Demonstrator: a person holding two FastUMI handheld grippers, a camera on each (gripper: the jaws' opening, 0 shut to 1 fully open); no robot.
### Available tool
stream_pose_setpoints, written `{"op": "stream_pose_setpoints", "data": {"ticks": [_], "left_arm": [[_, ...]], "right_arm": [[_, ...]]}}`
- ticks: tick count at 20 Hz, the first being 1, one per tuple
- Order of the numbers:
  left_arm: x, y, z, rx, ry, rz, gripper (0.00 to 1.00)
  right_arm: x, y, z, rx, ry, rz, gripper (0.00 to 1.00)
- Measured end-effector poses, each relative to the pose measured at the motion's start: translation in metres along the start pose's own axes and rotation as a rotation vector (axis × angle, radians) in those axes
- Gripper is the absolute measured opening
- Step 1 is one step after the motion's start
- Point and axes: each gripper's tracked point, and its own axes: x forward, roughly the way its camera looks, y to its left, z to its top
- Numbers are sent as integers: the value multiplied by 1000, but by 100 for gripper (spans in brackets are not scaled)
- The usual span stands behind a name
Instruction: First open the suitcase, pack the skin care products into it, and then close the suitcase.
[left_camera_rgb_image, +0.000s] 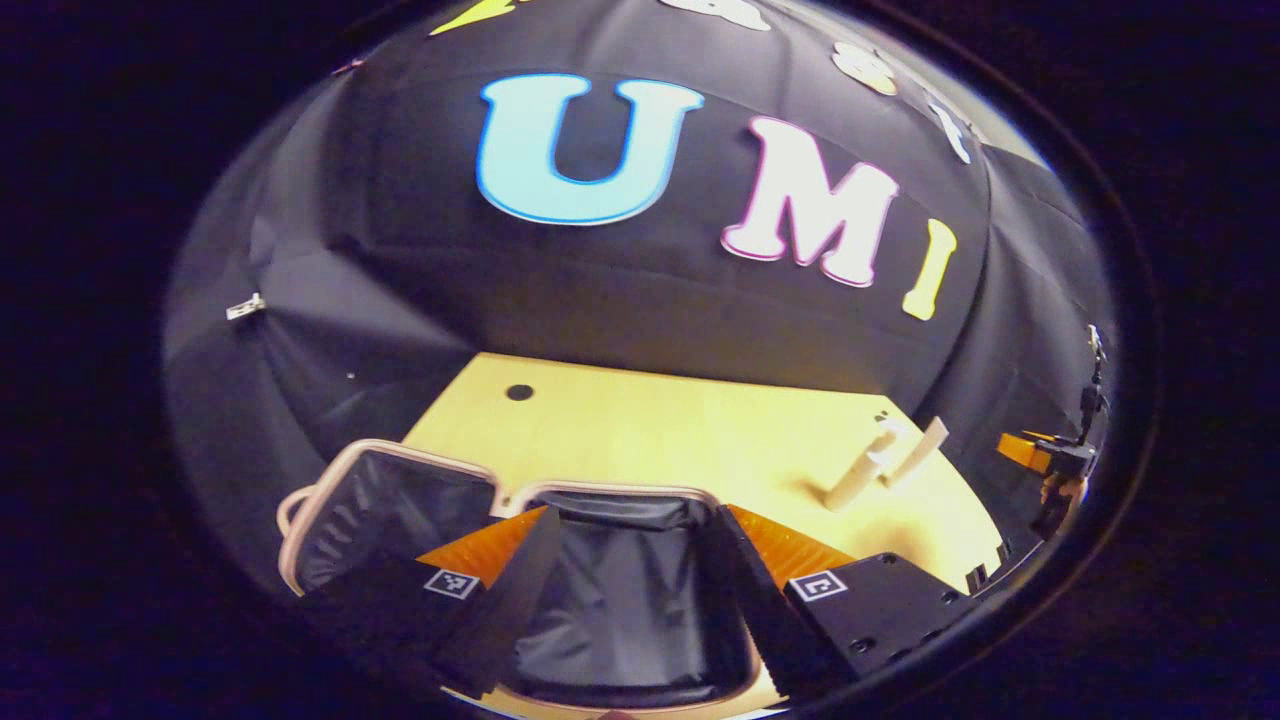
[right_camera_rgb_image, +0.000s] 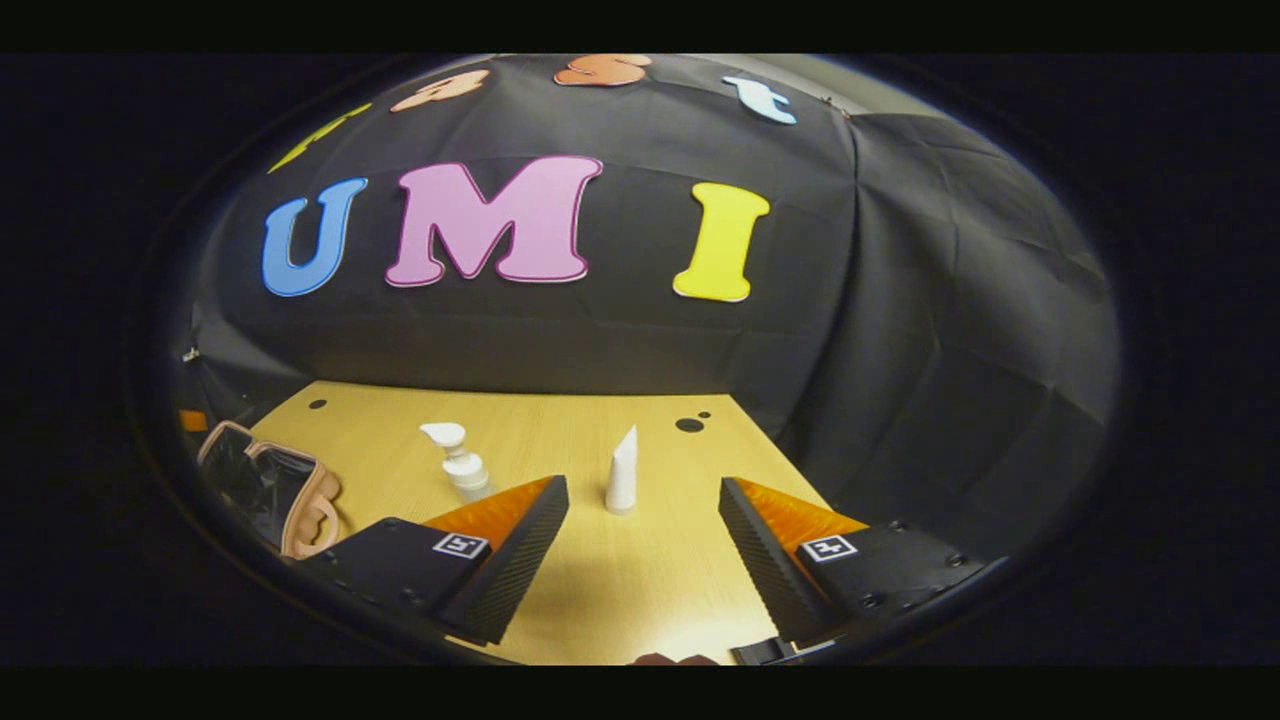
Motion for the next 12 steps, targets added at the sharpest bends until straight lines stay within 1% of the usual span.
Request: {"op": "stream_pose_setpoints", "data": {"ticks": [1,3,5,6,8,9,10,12], "left_arm": [[10,-37,-4,22,7,-34,96],[37,-99,-17,32,33,-112,96],[63,-151,-28,33,70,-191,97],[80,-171,-31,53,72,-218,96],[115,-210,-55,112,116,-230,97],[129,-222,-64,130,140,-229,97],[144,-232,-72,142,173,-224,97],[170,-246,-75,141,175,-219,96]], "right_arm": [[11,5,-6,-19,7,29,97],[36,14,-23,-64,28,84,97],[59,18,-42,-91,68,128,97],[71,21,-48,-92,71,148,98],[91,23,-61,-96,99,175,97],[99,23,-67,-93,103,186,97],[108,24,-71,-92,107,191,98],[124,28,-75,-104,101,210,98]]}}
